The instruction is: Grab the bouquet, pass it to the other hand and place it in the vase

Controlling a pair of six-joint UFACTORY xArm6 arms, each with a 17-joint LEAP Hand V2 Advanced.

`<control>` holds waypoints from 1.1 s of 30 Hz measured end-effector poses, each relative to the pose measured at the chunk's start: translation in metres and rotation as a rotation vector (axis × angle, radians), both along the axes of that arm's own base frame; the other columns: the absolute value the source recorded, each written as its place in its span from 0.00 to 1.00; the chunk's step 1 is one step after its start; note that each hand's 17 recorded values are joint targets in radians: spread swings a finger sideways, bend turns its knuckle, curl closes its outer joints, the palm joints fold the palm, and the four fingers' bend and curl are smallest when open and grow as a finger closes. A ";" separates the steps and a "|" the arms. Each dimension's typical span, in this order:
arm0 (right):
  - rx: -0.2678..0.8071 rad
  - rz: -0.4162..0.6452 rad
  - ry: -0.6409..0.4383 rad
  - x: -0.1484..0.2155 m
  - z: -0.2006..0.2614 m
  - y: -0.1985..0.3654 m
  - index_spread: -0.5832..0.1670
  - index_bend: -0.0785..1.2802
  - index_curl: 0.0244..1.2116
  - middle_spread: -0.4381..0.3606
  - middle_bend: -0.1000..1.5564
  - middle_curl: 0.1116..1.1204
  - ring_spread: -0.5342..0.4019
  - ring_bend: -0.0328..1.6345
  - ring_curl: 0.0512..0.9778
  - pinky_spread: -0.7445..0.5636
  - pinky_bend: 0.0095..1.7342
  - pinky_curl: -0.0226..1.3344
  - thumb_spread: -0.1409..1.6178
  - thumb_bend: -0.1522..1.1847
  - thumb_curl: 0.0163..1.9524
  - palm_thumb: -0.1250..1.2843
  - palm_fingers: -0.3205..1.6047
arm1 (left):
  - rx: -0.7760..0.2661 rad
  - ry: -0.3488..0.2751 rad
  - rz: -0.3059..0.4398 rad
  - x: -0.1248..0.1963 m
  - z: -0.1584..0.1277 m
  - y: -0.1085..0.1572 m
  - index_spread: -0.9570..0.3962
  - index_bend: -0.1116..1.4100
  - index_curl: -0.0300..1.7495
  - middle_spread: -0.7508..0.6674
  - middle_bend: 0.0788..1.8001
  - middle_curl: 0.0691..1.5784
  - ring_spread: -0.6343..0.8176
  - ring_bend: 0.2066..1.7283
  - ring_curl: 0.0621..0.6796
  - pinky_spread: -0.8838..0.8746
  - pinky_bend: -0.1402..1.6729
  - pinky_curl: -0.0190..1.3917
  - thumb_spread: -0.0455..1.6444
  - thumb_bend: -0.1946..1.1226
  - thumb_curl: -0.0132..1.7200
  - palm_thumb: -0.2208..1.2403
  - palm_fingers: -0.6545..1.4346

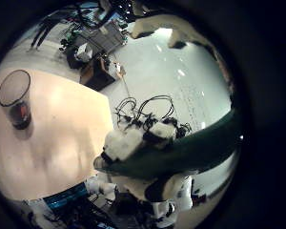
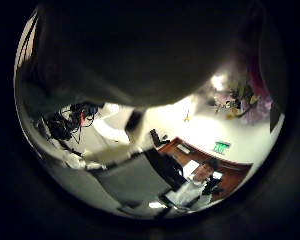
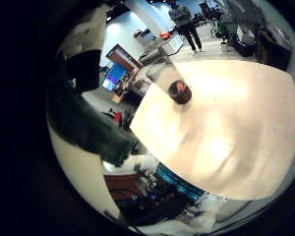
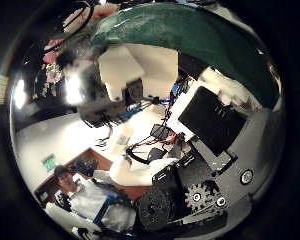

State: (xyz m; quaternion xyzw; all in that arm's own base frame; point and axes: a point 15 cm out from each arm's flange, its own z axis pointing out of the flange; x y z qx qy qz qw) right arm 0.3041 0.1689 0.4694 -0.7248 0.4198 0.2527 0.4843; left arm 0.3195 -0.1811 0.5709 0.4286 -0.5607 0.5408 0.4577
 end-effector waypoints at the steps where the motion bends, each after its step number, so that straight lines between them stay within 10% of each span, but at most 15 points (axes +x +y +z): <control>1: -0.003 -0.003 0.000 0.001 -0.001 0.000 0.48 0.93 0.73 0.42 0.92 0.60 0.37 0.89 0.71 0.41 0.70 0.72 0.58 0.11 0.58 0.89 0.76 | -0.003 0.010 -0.008 0.000 -0.001 -0.001 0.70 0.19 0.19 0.50 0.39 0.35 0.38 0.48 0.41 0.56 0.47 0.14 0.58 0.15 0.22 0.47 0.72; 12: 0.002 -0.116 0.047 0.022 -0.027 -0.011 0.47 0.88 0.71 0.41 0.90 0.58 0.37 0.87 0.69 0.38 0.67 0.70 0.62 0.07 0.51 0.75 0.75 | -0.081 -0.019 0.066 0.013 0.010 0.008 0.40 0.50 0.34 0.26 0.53 0.52 0.16 0.74 0.73 0.26 0.83 0.34 0.61 0.26 0.32 0.80 0.90; 20: 0.008 -0.199 0.137 0.037 -0.058 -0.021 0.35 0.43 0.58 0.37 0.64 0.45 0.32 0.78 0.58 0.24 0.67 0.59 0.67 0.09 0.39 0.65 0.40 | 0.017 -0.159 0.186 0.027 0.017 0.044 0.29 0.60 0.45 0.20 0.59 0.57 0.16 0.83 0.82 0.25 0.89 0.40 0.63 0.27 0.37 0.85 0.84; 25: 0.012 -0.203 0.161 0.042 -0.063 -0.024 0.32 0.36 0.50 0.43 0.51 0.37 0.41 0.68 0.51 0.40 0.61 0.59 0.67 0.08 0.35 0.62 0.20 | 0.104 -0.272 0.305 0.038 0.032 0.072 0.26 0.61 0.51 0.18 0.60 0.59 0.16 0.85 0.84 0.25 0.91 0.41 0.64 0.26 0.40 0.86 0.83; 33: 0.016 -0.213 0.176 0.048 -0.067 -0.028 0.29 0.25 0.37 0.55 0.37 0.26 0.64 0.52 0.33 0.77 0.51 0.48 0.67 0.09 0.29 0.58 0.15 | 0.186 -0.383 0.436 0.049 0.059 0.114 0.22 0.57 0.58 0.17 0.60 0.61 0.16 0.86 0.84 0.25 0.91 0.43 0.66 0.24 0.44 0.86 0.82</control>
